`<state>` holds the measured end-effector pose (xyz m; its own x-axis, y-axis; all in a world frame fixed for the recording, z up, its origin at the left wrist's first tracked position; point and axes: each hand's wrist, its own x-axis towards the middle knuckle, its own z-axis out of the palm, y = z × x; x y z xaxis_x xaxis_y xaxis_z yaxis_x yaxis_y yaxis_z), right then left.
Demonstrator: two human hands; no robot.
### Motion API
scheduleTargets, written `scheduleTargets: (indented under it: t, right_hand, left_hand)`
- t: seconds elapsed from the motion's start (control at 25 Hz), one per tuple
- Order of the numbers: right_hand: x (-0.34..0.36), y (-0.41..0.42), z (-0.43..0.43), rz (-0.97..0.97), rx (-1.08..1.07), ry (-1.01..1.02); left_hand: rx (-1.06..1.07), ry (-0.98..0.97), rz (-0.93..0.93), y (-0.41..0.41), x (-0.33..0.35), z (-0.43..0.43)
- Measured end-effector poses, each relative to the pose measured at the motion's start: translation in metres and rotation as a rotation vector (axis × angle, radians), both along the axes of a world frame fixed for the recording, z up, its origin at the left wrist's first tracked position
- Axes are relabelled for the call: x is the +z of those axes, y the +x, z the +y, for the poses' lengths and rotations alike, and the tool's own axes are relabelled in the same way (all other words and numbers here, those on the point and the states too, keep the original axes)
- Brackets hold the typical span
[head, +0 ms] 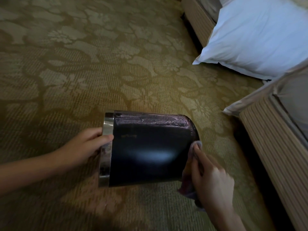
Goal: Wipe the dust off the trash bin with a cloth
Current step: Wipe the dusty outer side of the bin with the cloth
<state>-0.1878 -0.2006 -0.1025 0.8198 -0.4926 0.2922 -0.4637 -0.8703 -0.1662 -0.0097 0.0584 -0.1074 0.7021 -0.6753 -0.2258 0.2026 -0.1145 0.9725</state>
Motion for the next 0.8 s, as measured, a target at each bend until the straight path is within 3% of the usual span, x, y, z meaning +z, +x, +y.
scheduleTargets:
  t: [0.48,0.56,0.72,0.8]
  right_hand:
    - [0.053,0.076,0.007,0.332,-0.034,0.026]
    - [0.047,0.086,0.038,0.333,0.069,-0.039]
    - [0.039,0.109,0.114,0.289,0.393,0.013]
    - [0.039,0.109,0.107,0.260,0.392,-0.024]
  left_hand:
    - [-0.055,0.107,-0.072,-0.010,-0.007,0.007]
    - [-0.059,0.096,-0.056,-0.011,-0.007,0.007]
    - [-0.074,0.028,-0.034,-0.014,0.001,0.007]
    - [-0.061,0.034,-0.012,-0.012,-0.005,0.004]
